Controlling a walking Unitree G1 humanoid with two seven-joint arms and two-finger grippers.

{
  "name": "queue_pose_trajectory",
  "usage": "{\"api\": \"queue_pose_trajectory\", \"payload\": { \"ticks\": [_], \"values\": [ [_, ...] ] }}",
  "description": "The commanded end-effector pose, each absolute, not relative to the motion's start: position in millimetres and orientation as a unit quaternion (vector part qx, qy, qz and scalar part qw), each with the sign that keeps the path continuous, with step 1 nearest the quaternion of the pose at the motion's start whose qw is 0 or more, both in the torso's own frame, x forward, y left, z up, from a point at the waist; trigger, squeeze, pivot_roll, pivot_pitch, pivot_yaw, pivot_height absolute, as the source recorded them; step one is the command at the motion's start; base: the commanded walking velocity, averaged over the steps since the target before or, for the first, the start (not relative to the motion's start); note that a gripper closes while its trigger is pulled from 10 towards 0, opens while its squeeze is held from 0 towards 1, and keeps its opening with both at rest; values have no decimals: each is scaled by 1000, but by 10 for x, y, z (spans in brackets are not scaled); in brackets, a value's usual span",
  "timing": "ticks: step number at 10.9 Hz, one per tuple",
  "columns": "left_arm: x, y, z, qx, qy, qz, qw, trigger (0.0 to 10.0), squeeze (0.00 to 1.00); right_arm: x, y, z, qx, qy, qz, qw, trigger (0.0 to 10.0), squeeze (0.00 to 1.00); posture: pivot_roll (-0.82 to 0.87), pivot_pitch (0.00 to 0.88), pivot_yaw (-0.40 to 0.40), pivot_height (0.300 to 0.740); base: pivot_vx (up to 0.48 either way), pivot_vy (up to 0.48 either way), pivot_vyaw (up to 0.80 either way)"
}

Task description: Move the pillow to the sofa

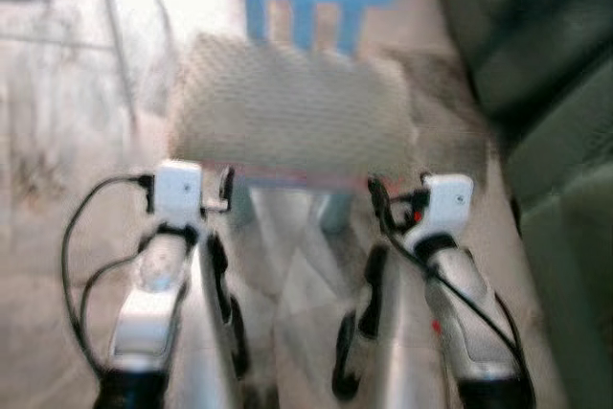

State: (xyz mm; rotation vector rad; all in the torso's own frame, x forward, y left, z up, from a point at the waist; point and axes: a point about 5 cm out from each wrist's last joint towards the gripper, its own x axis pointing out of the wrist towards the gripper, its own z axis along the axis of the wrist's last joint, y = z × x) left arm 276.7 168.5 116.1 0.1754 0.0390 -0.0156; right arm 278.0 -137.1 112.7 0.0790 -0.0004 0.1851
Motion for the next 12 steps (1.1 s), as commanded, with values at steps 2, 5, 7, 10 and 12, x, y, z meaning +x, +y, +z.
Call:
{"api": "queue_pose_trajectory", "payload": {
  "ticks": [2, 5, 7, 10, 12],
  "values": [
    [2763, 1597, 1147, 80, 21, -23, 996, 10000, 0, 2754, -1485, 1060, 34, 13, 79, 996, 10000, 0, -6, 308, -64, 490, 317, 0, 0],
    [2771, 1569, 1137, 89, 23, -20, 996, 10000, 0, 2791, -1494, 1058, 28, 17, 88, 996, 10000, 0, -9, 320, -62, 490, 82, 0, 0],
    [2782, 1602, 1137, 98, 26, -4, 995, 10000, 0, 2861, -1507, 1028, 30, 37, 101, 994, 10000, 0, -10, 343, -65, 490, 0, 0, 0],
    [2851, 1741, 1167, 120, 28, 21, 992, 10000, 0, 2977, -1424, 1020, 48, 53, 137, 988, 10000, 0, -7, 385, -60, 490, 0, 0, 0],
    [2989, 1812, 1194, 119, 27, 26, 992, 10000, 0, 3107, -1337, 1059, 47, 48, 161, 985, 10000, 0, 0, 411, -56, 490, 0, 0, 0]
  ]
}}
